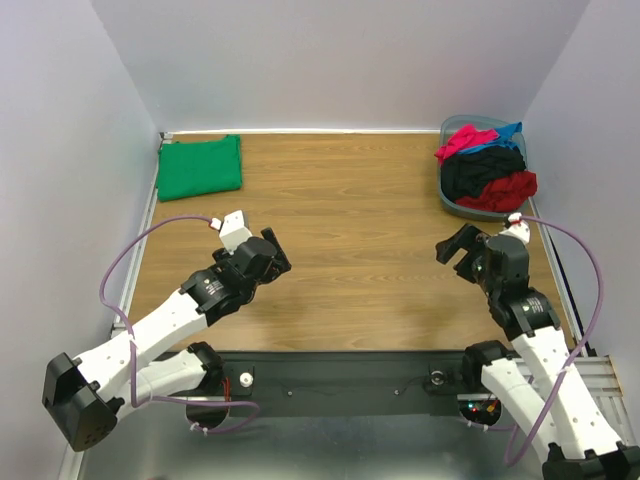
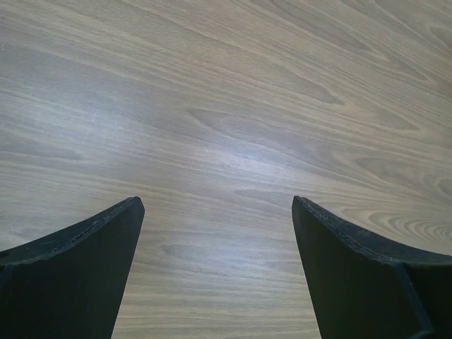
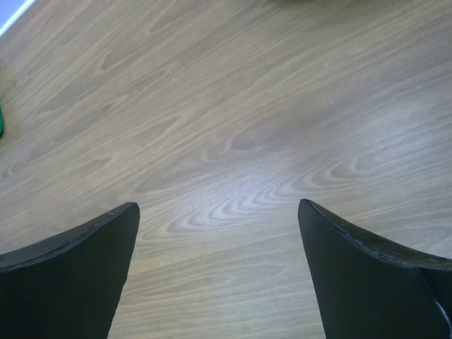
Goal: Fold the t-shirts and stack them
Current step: Grab the tshirt from the pile
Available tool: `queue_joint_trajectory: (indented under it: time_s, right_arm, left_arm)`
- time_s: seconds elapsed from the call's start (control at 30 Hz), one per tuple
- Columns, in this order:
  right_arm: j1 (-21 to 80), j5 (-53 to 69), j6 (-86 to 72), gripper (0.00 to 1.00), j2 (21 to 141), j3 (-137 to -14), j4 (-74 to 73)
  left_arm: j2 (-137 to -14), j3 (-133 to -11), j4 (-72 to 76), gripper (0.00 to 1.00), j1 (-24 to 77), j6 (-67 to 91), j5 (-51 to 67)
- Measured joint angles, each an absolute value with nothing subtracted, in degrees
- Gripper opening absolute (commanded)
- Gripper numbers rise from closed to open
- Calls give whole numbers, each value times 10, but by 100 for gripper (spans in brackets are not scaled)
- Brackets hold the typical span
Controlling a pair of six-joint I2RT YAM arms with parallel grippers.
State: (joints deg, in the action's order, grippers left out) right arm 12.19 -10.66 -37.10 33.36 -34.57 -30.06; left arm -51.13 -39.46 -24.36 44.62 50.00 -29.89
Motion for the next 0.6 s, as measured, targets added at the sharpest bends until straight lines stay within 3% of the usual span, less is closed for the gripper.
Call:
queue_joint_trajectory:
  time_s: [0.37, 0.6]
  right_arm:
    - [122, -201, -329, 100, 529, -555, -309]
    - [121, -322, -268, 100, 787, -757, -293]
  left_arm:
    - [-513, -398, -242, 99, 446, 500, -298]
    - [-519, -399, -225, 99, 446, 499, -283]
